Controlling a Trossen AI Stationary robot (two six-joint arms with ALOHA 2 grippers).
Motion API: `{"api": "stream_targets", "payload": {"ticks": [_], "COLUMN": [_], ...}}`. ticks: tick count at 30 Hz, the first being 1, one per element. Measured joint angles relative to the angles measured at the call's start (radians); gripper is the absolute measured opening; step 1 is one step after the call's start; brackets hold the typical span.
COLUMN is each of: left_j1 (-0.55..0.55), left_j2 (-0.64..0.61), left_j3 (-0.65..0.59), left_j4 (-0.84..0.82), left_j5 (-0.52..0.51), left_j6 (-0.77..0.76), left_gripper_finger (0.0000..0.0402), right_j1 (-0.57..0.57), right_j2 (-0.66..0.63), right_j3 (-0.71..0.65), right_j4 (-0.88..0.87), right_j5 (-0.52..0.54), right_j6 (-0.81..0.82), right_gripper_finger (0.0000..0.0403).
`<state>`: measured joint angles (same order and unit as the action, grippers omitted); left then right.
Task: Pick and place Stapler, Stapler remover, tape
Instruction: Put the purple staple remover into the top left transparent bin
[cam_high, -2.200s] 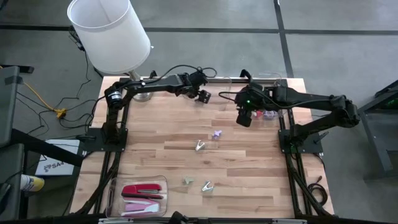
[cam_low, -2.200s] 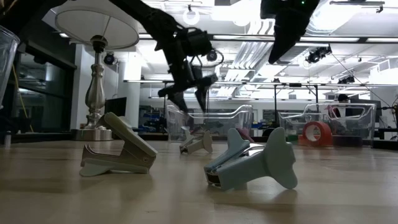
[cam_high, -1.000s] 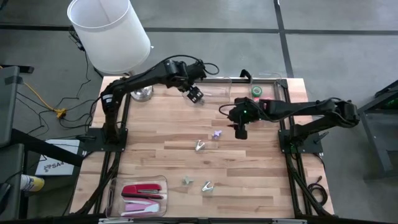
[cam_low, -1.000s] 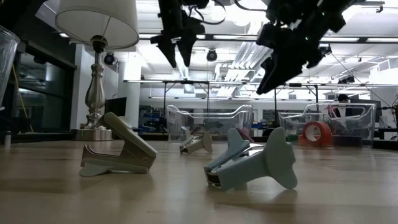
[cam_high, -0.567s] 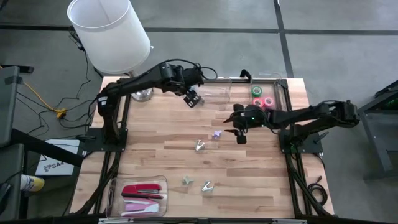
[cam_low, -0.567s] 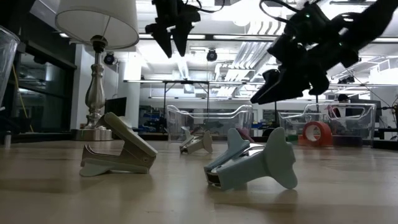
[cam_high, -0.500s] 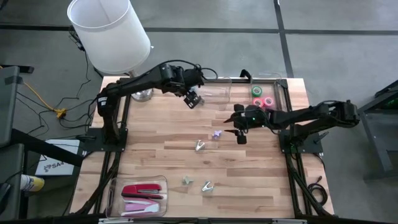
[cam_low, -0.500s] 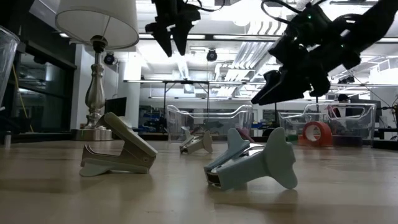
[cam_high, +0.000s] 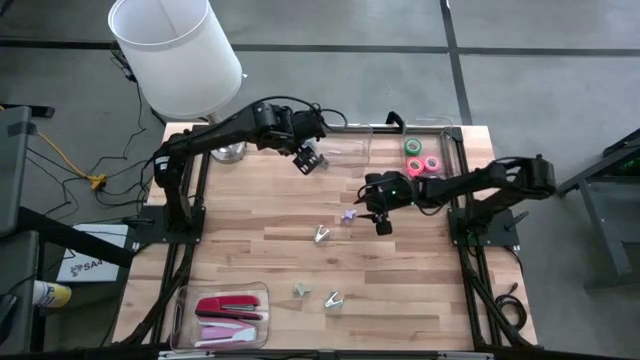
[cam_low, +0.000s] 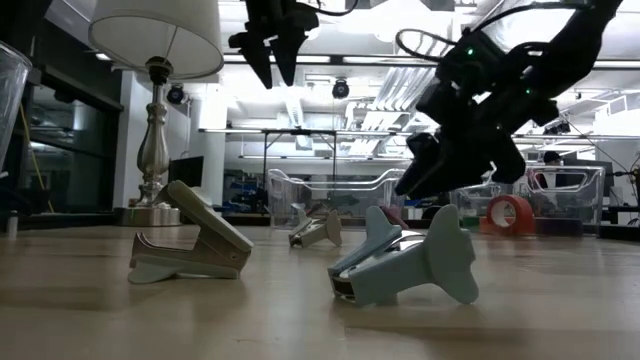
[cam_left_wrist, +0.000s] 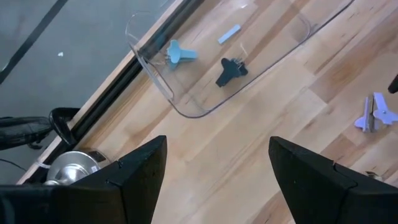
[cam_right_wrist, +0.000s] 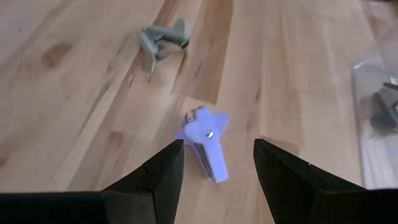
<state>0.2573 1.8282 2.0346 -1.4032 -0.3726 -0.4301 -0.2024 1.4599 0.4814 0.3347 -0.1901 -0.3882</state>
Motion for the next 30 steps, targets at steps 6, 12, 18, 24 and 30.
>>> {"api": "stream_targets", "payload": {"ticks": [6, 12, 18, 24, 30], "left_j1": [-0.005, -0.005, -0.005, -0.005, -0.005], "left_j2": [0.0, 0.0, 0.001, 0.001, 0.001], "left_j3": [0.0, 0.0, 0.0, 0.0, 0.0], "left_j4": [0.0, -0.002, -0.005, -0.008, -0.01], "left_j5": [0.002, 0.004, 0.004, 0.004, 0.005], "left_j6": [-0.001, -0.002, -0.002, -0.002, -0.002], "left_gripper_finger": [0.0278, 0.0278, 0.0278, 0.0278, 0.0278], "right_j1": [0.0, 0.0, 0.0, 0.0, 0.0], "right_j2": [0.075, 0.173, 0.218, 0.218, 0.218], "right_j3": [0.027, 0.066, 0.095, 0.096, 0.096], "right_j4": [0.0, 0.0, -0.002, -0.008, -0.024], "right_j5": [-0.021, -0.022, -0.023, -0.022, -0.02], "right_j6": [-0.071, -0.111, -0.11, -0.11, -0.091], "right_gripper_finger": [0.0186, 0.0186, 0.0181, 0.0148, 0.0098]}}
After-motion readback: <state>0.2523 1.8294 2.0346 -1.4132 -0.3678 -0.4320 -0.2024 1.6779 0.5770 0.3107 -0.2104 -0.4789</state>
